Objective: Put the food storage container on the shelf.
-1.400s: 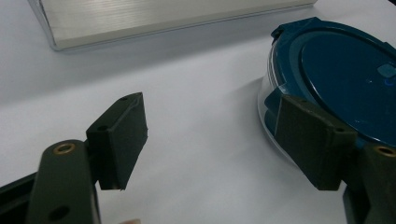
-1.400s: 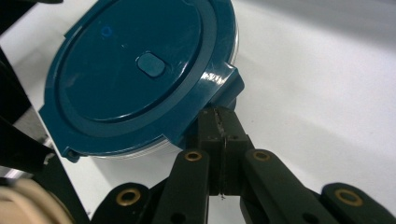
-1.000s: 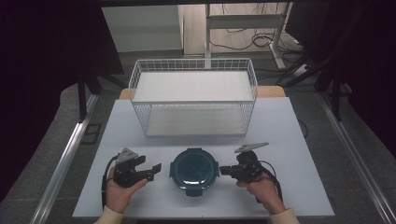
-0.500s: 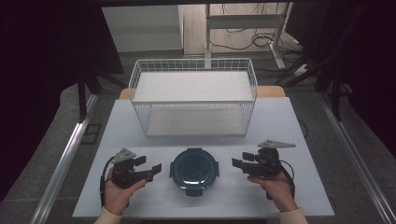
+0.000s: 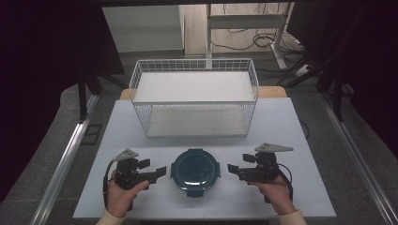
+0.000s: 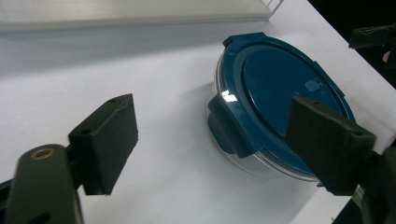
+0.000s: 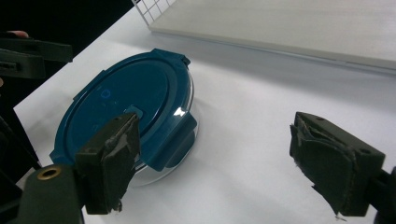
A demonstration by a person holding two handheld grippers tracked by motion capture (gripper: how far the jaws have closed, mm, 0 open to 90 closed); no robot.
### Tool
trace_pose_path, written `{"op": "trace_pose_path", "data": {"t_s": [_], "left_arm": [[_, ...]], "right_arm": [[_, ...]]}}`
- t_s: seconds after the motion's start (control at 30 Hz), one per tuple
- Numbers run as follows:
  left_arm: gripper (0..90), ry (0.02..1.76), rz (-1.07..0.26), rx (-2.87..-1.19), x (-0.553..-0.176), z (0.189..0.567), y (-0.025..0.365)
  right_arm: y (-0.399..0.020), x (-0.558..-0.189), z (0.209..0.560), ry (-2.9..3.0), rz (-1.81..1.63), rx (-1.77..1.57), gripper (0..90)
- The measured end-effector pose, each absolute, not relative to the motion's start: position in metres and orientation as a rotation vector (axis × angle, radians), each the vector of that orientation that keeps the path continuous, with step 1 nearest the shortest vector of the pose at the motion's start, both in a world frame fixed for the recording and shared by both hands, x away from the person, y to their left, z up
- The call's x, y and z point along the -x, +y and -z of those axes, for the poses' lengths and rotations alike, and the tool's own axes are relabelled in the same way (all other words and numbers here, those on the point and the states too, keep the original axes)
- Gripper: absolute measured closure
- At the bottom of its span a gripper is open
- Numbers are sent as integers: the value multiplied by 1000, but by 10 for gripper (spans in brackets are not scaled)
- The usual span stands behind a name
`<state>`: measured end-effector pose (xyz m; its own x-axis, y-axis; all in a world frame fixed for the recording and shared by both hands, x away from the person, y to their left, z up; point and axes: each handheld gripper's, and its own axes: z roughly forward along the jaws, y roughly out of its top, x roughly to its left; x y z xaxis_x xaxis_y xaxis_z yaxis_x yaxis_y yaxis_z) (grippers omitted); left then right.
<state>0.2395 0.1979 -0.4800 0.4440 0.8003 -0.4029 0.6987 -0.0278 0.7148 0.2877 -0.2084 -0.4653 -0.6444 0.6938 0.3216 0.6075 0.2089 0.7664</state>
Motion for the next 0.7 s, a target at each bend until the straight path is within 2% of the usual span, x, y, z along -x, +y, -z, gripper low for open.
{"op": "trace_pose_path", "data": {"t_s": [0.23, 0.43, 0.7], "left_arm": [[147, 1284, -34, -1725, -241, 483, 198], [143, 1270, 115, -1677, -247, 492, 190], [141, 1274, 204, -1656, -253, 502, 185]], "right_arm": [[-201, -287, 470, 2407, -1409, -1306, 146], [-189, -284, 473, 2460, -1432, -1359, 111], [-168, -284, 483, 2508, -1391, -1406, 90]]}}
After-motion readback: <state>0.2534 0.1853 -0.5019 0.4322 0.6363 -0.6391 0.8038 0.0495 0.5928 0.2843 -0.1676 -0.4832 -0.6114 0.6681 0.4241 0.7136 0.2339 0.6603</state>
